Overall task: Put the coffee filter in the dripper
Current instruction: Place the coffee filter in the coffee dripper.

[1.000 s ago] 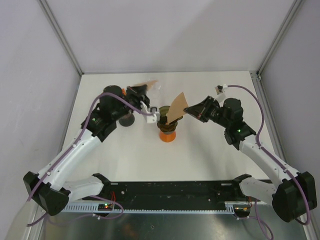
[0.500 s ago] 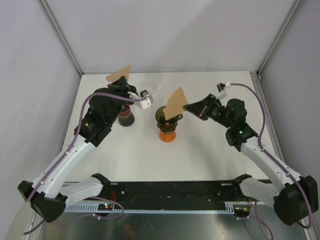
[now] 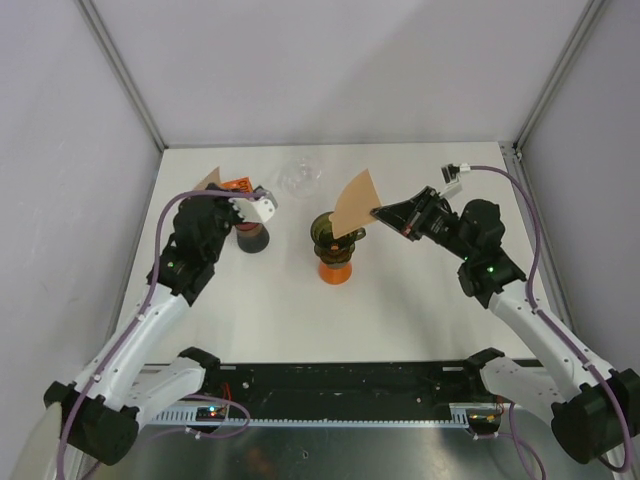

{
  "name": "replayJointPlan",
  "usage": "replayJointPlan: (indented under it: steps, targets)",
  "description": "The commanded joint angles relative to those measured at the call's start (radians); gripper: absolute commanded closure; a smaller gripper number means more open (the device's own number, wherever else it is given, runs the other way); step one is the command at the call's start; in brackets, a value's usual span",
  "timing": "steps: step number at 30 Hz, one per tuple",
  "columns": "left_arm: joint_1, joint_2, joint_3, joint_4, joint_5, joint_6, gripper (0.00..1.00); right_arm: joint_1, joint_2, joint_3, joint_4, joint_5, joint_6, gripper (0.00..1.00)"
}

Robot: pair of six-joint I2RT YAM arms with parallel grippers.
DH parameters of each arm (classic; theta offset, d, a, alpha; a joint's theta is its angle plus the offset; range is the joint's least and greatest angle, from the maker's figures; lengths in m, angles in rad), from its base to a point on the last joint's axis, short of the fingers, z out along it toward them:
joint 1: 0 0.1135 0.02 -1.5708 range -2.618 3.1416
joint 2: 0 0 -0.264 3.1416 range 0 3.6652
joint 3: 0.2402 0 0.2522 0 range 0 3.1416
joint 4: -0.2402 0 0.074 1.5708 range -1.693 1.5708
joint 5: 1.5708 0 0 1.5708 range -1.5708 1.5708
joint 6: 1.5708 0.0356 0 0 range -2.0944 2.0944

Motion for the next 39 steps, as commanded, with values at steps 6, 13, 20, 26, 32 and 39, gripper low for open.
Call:
replayJointPlan:
  steps: [6, 13, 20, 26, 32, 39]
  targets:
    - [0.341, -0.013, -0.156, 0.064, 0.338, 0.105, 1.0, 0.001, -0.05, 0.047, -0.028, 0.018, -0.019, 1.0]
    - [0.457, 0.039, -0.376, 0.432, 0.499, 0.341, 1.0, 0.0, -0.064, 0.047, -0.032, 0.025, -0.019, 1.0]
    - [0.548, 0.124, -0.412, 0.489, 0.675, 0.432, 1.0, -0.044, -0.091, 0.047, -0.037, -0.022, -0.041, 1.0]
    - [0.584, 0.19, -0.42, 0.488, 0.767, 0.56, 1.0, -0.122, -0.096, 0.047, -0.024, -0.1, -0.042, 1.0]
    - [0.584, 0.293, -0.312, 0.502, 0.765, 0.548, 1.0, -0.175, -0.092, 0.047, -0.012, -0.142, -0.035, 1.0]
    - [0.551, 0.386, -0.232, 0.548, 0.721, 0.502, 1.0, -0.189, -0.088, 0.046, -0.016, -0.139, -0.039, 1.0]
